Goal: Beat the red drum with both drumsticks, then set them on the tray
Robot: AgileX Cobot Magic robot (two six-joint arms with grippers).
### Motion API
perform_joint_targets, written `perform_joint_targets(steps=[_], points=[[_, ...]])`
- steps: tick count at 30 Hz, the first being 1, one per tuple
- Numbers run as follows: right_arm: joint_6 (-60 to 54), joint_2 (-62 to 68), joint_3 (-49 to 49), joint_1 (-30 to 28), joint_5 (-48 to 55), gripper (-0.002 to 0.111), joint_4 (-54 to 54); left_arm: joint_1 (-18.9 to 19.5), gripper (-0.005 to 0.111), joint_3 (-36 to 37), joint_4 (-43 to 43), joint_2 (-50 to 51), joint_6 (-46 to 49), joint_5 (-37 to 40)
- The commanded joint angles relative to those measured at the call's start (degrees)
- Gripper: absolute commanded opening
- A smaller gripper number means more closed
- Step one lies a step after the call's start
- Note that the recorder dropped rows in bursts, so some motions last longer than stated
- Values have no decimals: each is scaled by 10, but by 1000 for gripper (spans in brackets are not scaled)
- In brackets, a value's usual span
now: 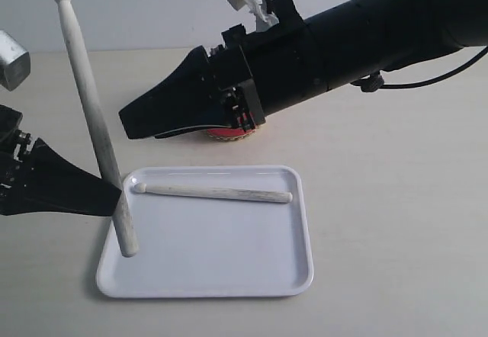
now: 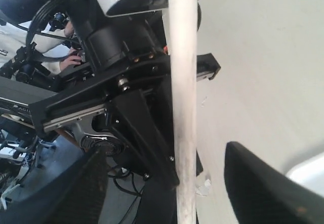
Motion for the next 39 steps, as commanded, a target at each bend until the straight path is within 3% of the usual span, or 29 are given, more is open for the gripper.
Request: perform_joint_targets(steps=[1,4,28,39], points=[[-14,-5,2,8,0,64,15,-27,0,1,-39,-1,23,1],[-14,-5,2,8,0,64,9,-42,0,1,-49,-1,39,1],[-14,-5,2,47,-5,63,-10,-43,0,2,-65,-1,34,1],[-24,-5,2,47,-13,56,40,-43,0,2,-65,-1,35,1]])
